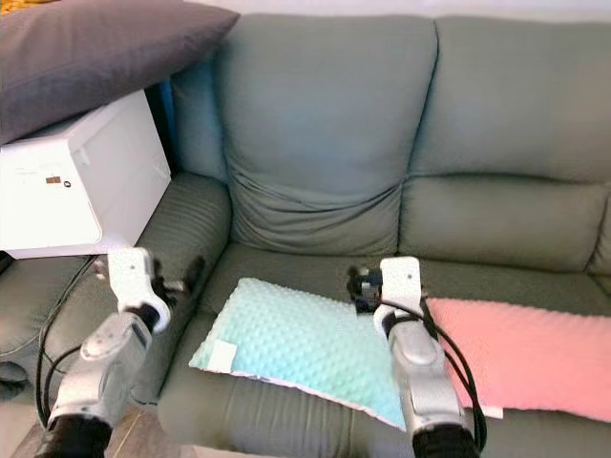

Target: Move the pillow to the sofa

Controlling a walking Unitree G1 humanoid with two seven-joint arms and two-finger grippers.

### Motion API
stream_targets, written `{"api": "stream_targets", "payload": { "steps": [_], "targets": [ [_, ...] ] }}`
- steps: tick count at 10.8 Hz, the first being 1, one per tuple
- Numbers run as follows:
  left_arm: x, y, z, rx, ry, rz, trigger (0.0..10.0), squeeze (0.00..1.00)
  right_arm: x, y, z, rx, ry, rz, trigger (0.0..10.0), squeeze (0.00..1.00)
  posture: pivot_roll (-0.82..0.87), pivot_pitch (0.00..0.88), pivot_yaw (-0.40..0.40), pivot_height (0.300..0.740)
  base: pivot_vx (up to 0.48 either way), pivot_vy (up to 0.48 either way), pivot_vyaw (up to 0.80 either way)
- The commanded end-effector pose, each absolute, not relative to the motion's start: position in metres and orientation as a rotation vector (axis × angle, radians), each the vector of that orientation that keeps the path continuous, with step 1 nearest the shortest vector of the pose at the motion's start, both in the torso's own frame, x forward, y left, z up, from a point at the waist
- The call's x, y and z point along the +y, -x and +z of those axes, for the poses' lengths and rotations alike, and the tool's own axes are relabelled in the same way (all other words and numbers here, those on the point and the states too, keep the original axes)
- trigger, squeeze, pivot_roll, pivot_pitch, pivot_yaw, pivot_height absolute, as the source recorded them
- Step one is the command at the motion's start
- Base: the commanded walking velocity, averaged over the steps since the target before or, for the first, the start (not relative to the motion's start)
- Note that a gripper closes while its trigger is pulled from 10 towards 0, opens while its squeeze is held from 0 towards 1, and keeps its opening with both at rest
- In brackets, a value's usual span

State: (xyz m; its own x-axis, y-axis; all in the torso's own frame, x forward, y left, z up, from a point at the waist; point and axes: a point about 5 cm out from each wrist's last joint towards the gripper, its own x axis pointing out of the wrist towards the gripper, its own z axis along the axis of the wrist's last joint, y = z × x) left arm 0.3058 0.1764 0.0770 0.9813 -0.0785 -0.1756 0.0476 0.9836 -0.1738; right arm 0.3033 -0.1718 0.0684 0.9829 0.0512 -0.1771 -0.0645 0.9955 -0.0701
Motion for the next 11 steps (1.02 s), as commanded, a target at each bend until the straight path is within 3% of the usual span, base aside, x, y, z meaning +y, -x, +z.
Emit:
{"api": "stream_targets", "payload": {
  "steps": [1, 4, 7, 11],
  "targets": [
    [0.189, -0.310, 0.086, 0.140, 0.140, 0.022, 10.0, 0.00, -0.174, -0.305, 0.074, 0.158, 0.084, 0.041, 10.0, 0.00, -0.11, 0.000, 0.035, 0.740, 0.000, 0.000, 0.00],
    [0.191, -0.306, 0.092, 0.092, 0.142, 0.042, 10.0, 0.00, -0.183, -0.298, 0.076, 0.155, 0.108, -0.019, 10.0, 0.00, -0.12, 0.000, 0.031, 0.740, 0.000, 0.000, 0.00],
    [0.207, -0.273, 0.022, 0.351, 0.105, 0.061, 10.0, 0.00, -0.191, -0.278, 0.042, 0.283, 0.110, -0.036, 10.0, 0.00, -0.13, 0.000, 0.030, 0.740, 0.000, 0.000, 0.00],
    [0.197, -0.296, 0.041, 0.270, 0.198, 0.068, 10.0, 0.00, -0.194, -0.287, 0.048, 0.274, 0.111, -0.043, 10.0, 0.00, -0.13, 0.000, 0.023, 0.740, 0.000, 0.000, 0.00]
  ]
}}
